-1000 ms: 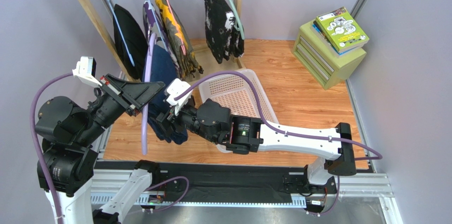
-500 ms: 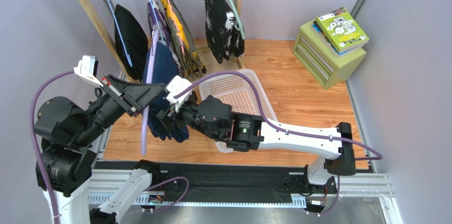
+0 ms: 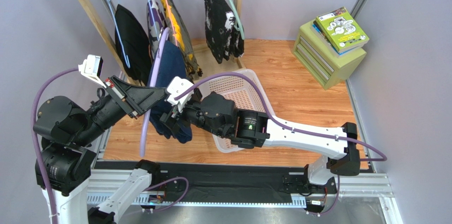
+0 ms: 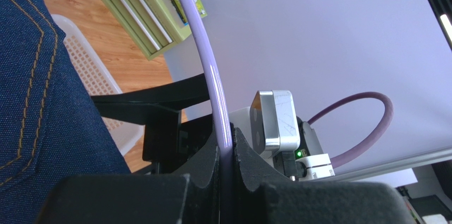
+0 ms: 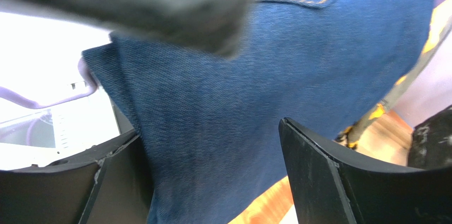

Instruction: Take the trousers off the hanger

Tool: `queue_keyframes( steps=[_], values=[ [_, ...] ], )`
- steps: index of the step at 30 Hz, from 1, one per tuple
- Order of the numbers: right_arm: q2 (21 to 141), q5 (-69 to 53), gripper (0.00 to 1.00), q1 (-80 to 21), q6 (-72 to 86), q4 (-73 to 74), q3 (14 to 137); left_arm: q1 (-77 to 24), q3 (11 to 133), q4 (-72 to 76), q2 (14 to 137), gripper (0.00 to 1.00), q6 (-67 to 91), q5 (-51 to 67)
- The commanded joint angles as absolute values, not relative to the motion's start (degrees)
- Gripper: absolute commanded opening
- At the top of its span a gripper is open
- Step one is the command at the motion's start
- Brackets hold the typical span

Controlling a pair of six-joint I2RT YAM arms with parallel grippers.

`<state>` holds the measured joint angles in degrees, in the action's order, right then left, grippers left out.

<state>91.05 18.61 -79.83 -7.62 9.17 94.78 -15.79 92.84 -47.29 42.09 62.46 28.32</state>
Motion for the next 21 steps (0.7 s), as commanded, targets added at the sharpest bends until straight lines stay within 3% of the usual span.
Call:
queue_keyframes(
  steps=[1,21],
  values=[
    [88.24,17.76,0.83,-77.70,-9.75,10.28,98.87,-16.08,95.18,-37.62,42.27,0.00,59.77,30.06],
    [90.09,2.82,0.95,-74.27,-7.38,19.95,104.94,-16.96,95.71,-37.71,42.45,0.00,58.53,30.50]
  ],
)
